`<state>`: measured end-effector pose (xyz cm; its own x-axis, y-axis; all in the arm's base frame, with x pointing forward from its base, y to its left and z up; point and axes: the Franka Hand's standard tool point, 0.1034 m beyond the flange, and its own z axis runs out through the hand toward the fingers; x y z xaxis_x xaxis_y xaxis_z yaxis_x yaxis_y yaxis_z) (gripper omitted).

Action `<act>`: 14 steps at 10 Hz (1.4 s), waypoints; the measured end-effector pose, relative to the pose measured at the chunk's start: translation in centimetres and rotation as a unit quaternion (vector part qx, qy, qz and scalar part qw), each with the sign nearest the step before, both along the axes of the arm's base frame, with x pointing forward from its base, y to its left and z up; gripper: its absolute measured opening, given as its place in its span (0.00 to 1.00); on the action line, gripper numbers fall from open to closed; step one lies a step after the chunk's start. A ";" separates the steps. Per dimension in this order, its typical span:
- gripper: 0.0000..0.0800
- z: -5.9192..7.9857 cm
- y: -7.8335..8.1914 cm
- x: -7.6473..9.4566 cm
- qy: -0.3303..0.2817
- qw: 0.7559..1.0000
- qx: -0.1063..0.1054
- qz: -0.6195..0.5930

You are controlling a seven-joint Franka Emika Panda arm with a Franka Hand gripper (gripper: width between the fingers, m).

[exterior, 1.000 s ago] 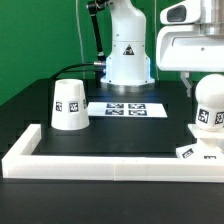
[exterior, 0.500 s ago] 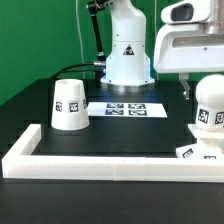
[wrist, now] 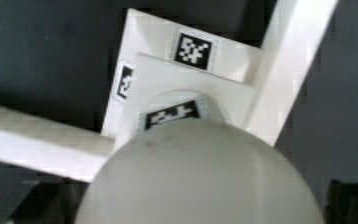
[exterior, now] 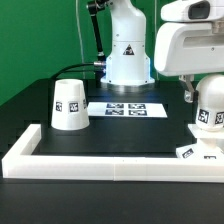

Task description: Assemble lamp

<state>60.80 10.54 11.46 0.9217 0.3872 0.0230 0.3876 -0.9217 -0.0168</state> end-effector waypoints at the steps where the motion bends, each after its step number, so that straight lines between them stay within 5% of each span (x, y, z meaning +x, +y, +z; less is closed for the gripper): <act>1: 0.87 0.0 -0.1 0.0 -0.001 1.000 -0.002 0.028; 4: 0.87 0.1 -0.3 0.6 -0.020 0.987 -0.017 0.157; 11: 0.87 0.1 -0.1 0.7 -0.011 0.890 -0.067 0.451; 13: 0.86 0.1 -0.2 0.7 -0.011 0.888 -0.067 0.455; 14: 0.72 0.1 -0.2 0.7 -0.011 0.888 -0.067 0.455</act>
Offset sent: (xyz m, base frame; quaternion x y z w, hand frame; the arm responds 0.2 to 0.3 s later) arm 0.0039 0.0093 0.0018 -0.0282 0.0444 -0.2524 0.9662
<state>61.49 10.30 11.54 0.2260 0.9719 -0.0658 0.9717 -0.2201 0.0854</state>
